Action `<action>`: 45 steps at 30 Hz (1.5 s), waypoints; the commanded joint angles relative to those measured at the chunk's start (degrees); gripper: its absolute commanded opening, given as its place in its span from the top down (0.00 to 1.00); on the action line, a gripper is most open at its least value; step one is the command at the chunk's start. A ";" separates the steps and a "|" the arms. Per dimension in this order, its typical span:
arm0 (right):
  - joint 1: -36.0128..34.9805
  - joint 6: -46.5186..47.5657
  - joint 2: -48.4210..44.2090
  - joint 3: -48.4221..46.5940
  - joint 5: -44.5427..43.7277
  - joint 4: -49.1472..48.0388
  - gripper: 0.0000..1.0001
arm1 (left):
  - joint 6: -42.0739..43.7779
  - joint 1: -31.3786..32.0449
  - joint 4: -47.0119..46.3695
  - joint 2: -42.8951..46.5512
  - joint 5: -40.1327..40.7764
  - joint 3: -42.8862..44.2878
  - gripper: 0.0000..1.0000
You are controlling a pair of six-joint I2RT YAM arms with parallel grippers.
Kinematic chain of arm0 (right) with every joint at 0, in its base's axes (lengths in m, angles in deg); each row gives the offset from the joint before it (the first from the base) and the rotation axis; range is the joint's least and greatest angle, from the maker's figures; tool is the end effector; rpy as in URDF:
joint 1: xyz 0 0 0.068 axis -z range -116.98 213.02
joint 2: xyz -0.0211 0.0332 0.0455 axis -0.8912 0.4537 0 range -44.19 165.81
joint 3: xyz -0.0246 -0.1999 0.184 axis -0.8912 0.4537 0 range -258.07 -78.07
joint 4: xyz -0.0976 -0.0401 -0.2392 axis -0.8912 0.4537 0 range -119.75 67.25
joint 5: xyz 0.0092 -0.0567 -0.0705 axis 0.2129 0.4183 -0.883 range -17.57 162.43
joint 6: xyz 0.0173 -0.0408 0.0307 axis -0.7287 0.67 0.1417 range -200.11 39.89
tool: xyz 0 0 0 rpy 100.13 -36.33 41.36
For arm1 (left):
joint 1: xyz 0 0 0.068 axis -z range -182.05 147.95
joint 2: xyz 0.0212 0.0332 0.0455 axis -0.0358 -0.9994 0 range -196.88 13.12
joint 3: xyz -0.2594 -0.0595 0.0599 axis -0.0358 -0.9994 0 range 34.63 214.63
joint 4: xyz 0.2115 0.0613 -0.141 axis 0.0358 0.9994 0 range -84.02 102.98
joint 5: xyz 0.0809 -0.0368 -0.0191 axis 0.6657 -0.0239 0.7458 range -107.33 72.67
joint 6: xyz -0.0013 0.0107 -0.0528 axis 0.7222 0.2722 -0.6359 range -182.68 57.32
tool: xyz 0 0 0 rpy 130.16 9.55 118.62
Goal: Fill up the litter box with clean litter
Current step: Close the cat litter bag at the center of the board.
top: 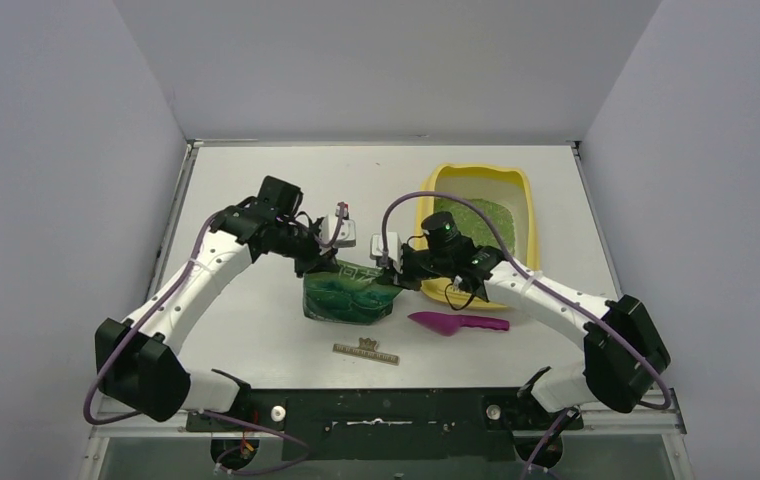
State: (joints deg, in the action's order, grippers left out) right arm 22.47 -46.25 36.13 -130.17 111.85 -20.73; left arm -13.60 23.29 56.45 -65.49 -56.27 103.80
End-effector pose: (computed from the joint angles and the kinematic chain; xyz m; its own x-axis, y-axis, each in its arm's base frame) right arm 0.2138 0.2126 0.2493 0.1121 -0.4706 -0.8752 -0.9922 -0.0047 -0.1246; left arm 0.2349 -0.1357 0.3033 -0.0453 0.6719 -0.7393 0.9955 0.0921 0.0226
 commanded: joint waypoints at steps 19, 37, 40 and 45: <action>2.25 -11.97 -7.48 -7.98 13.36 -1.34 0.94 | -1.75 6.30 -5.27 2.64 2.79 -1.48 0.65; 2.32 -11.54 -18.77 6.07 1.85 -1.88 0.34 | -7.72 3.25 -13.45 3.56 -1.83 -5.99 1.00; 2.32 -9.10 -20.64 8.71 0.34 -2.50 0.35 | -7.39 3.13 -12.58 3.42 -2.39 -5.88 1.00; 2.32 -4.99 -19.09 7.77 -2.10 1.00 0.44 | -7.20 3.13 -11.98 3.45 -2.69 -5.83 1.00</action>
State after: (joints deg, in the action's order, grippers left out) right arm 24.78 -55.58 17.02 -120.40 112.42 -18.85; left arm -20.71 27.40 45.15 -63.28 -58.12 97.76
